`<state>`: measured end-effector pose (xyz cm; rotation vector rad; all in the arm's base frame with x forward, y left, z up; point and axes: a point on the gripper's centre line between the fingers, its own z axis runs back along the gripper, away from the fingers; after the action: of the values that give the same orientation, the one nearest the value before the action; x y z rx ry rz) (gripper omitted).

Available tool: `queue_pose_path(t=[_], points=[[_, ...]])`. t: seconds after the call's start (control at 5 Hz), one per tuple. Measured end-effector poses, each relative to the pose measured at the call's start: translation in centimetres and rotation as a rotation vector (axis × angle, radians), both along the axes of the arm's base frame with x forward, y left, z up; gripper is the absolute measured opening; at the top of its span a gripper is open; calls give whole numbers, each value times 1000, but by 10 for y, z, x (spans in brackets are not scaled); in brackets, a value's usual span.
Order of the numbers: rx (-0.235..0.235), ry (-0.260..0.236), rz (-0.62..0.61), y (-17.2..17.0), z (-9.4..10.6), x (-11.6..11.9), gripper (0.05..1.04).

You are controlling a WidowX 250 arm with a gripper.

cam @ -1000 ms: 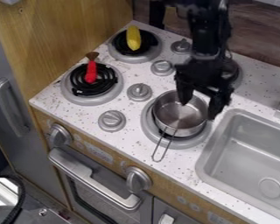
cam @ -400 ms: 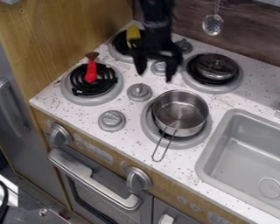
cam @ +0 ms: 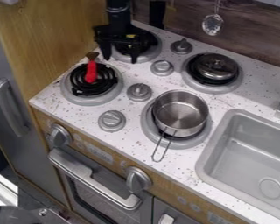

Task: Move the red object to the middle of the stove

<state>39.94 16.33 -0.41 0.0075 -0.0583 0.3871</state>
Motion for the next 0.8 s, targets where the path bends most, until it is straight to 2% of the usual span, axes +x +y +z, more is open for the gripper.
queue_pose_path(t=[0.2,0.4,0.6,0.8], points=[[28,7,71,33,-7,-3,997],[22,42,147,52,-16,-24,997],[4,83,172,54,-26,-40,997],[-7,109,178,52,-34,-45,997]])
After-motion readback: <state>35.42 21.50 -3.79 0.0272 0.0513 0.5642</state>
